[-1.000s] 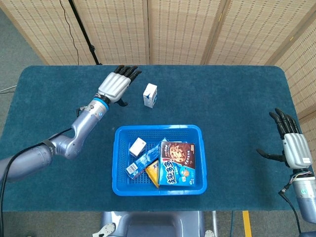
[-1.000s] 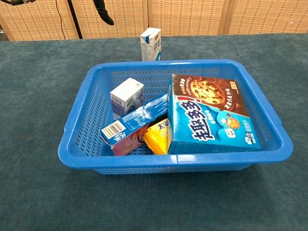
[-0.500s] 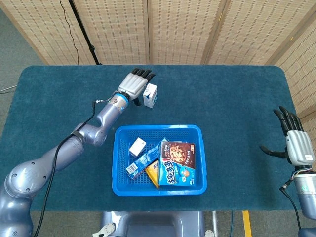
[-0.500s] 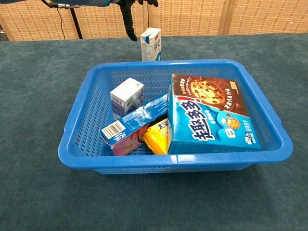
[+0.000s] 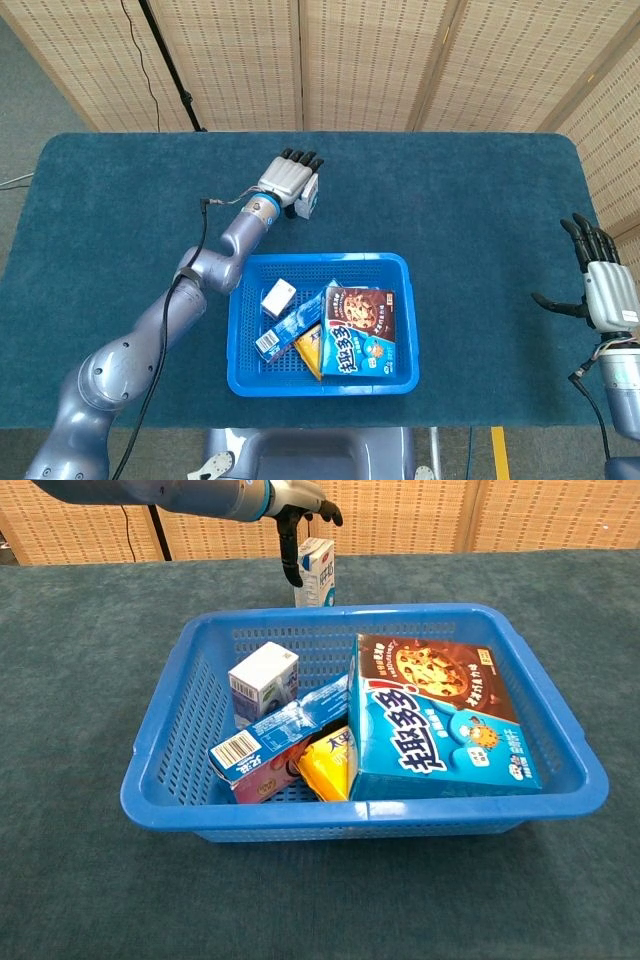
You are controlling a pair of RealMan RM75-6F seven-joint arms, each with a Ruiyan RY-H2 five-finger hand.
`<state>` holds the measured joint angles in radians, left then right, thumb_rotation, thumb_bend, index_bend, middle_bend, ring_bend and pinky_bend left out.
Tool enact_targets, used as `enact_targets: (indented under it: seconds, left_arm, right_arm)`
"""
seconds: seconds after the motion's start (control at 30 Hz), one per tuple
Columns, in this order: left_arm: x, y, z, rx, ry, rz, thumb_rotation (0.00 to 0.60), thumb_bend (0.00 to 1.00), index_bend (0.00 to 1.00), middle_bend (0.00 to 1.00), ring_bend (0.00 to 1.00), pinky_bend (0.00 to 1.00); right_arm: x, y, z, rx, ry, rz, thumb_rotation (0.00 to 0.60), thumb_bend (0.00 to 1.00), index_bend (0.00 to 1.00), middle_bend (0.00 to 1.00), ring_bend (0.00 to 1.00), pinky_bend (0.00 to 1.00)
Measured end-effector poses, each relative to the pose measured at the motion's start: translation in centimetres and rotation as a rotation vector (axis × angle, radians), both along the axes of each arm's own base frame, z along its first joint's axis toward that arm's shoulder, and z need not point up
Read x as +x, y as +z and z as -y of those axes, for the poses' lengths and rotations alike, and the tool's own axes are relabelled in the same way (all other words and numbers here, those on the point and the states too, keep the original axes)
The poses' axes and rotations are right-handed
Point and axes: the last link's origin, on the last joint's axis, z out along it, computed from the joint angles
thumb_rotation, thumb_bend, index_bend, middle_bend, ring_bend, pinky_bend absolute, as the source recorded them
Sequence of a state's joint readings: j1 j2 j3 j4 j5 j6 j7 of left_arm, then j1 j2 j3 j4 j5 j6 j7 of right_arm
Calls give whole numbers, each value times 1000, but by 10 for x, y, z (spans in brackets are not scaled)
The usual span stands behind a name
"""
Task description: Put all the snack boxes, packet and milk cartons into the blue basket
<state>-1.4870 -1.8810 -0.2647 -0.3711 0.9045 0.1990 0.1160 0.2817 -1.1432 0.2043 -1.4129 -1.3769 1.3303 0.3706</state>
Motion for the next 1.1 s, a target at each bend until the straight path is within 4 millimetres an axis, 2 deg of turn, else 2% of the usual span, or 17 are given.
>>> enact_targets:
  seconds: [0.13, 0.4, 0.57, 0.83, 1.1]
  left_arm:
    - [5, -6, 0, 14, -8, -22, 600, 253, 69, 45, 178, 160]
    - [8, -16, 2, 23, -5, -37, 600, 337, 247, 283, 348, 286]
    - [7, -17, 1, 33, -1, -39, 600, 398, 342, 395, 405, 317]
    - [10, -10, -1, 57, -17, 0, 600, 423, 358, 408, 411, 322]
    - [24, 17, -1, 76, -102, 108, 600, 418, 358, 408, 411, 321]
  right_arm:
    - [-2, 0, 1, 2, -10, 1, 600, 0, 0, 0, 0, 0]
    - [-6, -1, 5, 14, -26, 8, 600, 0, 0, 0, 0, 0]
    - [-7, -2, 6, 18, -31, 8, 600, 0, 0, 0, 0, 0]
    - [-4, -4, 5, 25, -24, 9, 600, 0, 0, 0, 0, 0]
    - [0, -4, 1, 29, -3, 10, 600, 0, 0, 0, 0, 0]
